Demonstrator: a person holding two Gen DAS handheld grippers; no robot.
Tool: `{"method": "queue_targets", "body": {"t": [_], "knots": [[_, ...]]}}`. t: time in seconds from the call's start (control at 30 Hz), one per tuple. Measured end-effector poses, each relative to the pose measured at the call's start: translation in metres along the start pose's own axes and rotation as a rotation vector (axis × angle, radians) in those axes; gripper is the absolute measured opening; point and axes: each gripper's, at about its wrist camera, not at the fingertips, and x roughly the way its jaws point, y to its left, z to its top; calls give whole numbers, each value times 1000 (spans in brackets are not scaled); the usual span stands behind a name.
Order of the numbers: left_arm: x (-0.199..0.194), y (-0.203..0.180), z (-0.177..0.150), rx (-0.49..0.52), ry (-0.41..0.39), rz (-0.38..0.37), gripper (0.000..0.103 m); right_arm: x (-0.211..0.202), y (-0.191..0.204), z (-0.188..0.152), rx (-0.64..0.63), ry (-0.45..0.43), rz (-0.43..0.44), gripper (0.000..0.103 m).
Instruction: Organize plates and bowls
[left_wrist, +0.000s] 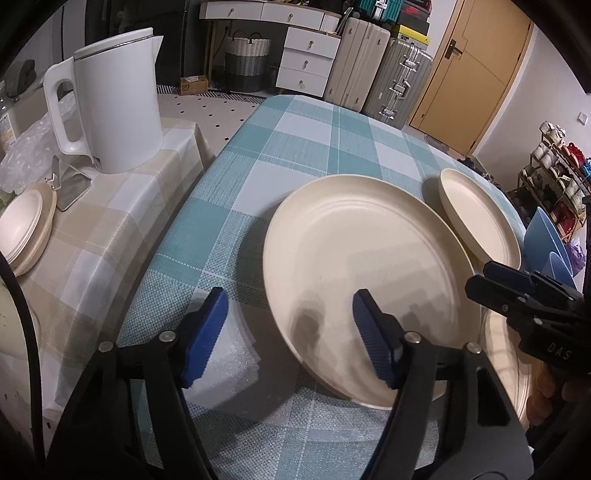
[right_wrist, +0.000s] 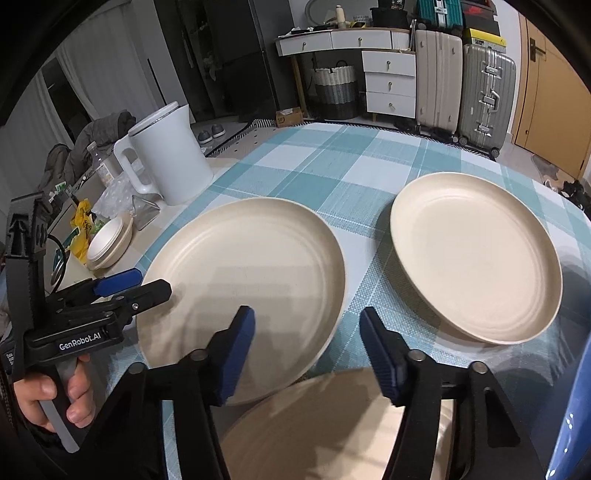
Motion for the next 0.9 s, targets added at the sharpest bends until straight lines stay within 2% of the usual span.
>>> {"method": "queue_targets", "body": {"t": [0.13, 0.37, 0.6, 0.73, 0.9], "knots": [[5, 0, -2, 6, 19, 13, 49, 8, -2, 1, 7, 15, -24, 57], [8, -3, -5, 21, 28, 11, 40, 15, -7, 2, 25, 24, -31, 47], [9, -2, -6, 24, 35, 15, 22, 22, -12, 3, 50, 38, -30, 32], [9, 0, -6, 14, 34, 16, 15, 25, -12, 1, 46, 49, -40, 27], [9, 3, -6, 1, 32, 6, 14, 26, -12, -1, 41, 49, -51, 22]]}}
